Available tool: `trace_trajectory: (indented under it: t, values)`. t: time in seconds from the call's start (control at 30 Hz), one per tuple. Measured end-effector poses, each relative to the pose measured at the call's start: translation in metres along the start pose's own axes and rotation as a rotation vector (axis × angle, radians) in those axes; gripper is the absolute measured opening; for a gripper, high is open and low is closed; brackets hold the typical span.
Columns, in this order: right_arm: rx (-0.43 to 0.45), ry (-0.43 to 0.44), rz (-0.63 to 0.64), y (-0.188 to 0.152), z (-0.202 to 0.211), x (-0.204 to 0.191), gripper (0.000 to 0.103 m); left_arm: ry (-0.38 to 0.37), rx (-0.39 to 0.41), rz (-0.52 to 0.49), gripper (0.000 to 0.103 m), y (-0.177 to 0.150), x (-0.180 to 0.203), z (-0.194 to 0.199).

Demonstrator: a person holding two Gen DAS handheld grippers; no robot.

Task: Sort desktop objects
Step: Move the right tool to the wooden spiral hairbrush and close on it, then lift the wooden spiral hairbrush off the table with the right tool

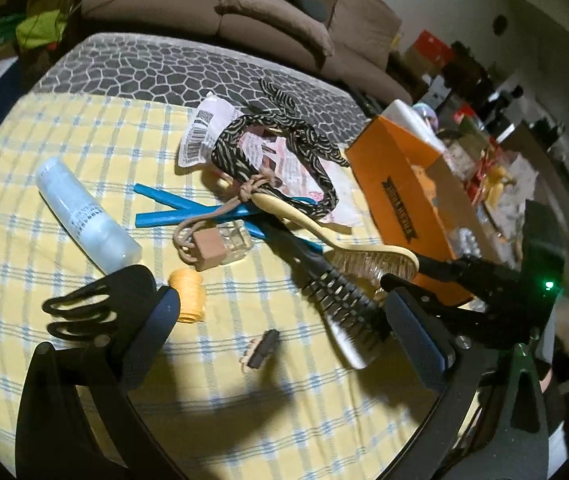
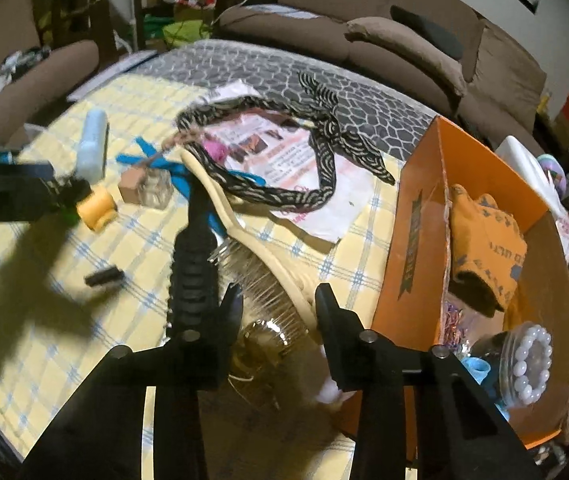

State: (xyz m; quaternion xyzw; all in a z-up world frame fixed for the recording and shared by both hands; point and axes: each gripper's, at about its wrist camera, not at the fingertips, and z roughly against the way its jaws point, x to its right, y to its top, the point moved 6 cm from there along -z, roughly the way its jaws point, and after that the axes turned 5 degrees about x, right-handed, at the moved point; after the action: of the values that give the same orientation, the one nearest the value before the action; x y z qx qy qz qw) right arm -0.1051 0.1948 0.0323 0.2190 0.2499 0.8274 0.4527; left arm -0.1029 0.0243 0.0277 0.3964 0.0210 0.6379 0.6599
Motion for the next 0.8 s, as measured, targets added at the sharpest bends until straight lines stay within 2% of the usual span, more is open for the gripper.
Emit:
trace_trajectory:
  t: [0.2,0.47,0.7,0.8]
  values:
    - [0.071,0.074,-0.106,0.011,0.020,0.004,0.032,-0.056,-0.010,0.042,0.103,-0.003,0.004,-0.004]
    - [0.101,0.243,-0.318,0.017,0.027,0.014,0.028,-0.160,-0.044,0.082,0.103,-0.009,0.017,-0.016]
    - [0.110,0.386,-0.538,0.013,0.025,0.030,0.027,-0.180,-0.072,0.064,0.103,-0.015,0.029,-0.026]
    - [0.122,0.411,-0.599,0.010,0.028,0.038,0.026,-0.183,-0.082,0.052,0.103,-0.017,0.035,-0.029]
